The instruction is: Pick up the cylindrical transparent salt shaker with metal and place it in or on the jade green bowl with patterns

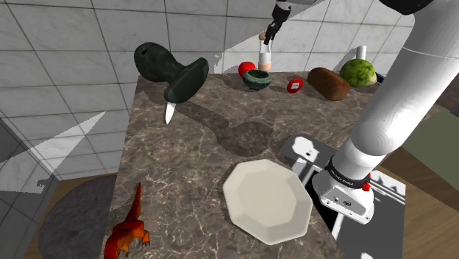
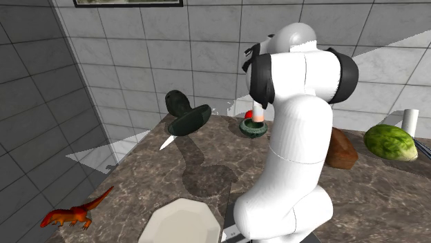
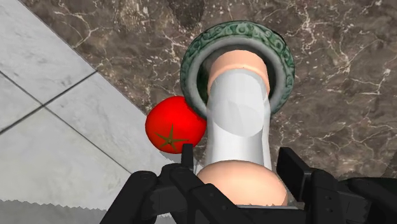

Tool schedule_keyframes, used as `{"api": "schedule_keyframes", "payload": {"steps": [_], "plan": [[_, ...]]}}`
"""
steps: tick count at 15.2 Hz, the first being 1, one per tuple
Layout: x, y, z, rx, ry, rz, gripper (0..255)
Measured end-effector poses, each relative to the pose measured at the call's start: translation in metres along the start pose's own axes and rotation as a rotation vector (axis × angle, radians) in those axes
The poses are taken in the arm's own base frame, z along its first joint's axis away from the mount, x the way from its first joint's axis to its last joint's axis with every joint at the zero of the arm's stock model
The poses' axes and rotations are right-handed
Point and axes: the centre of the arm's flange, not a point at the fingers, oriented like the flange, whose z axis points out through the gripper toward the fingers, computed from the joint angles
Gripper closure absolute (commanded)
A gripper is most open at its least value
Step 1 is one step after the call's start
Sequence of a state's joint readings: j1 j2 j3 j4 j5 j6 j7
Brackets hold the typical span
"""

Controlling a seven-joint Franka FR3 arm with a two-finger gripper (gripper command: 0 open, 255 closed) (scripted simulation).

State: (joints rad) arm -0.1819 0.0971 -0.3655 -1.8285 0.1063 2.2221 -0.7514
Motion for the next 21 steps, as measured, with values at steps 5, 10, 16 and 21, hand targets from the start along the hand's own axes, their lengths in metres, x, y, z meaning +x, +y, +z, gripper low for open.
{"api": "schedule_keyframes", "payload": {"steps": [5, 10, 16, 21], "plan": [[-0.005, -0.004, 0.026, 0.0, 0.0, 0.0, 255], [-0.009, -0.006, 0.034, 0.0, 0.0, 0.0, 255], [-0.009, -0.006, 0.034, 0.0, 0.001, 0.0, 0], [-0.011, -0.006, 0.019, 0.0, 0.001, 0.0, 0]]}}
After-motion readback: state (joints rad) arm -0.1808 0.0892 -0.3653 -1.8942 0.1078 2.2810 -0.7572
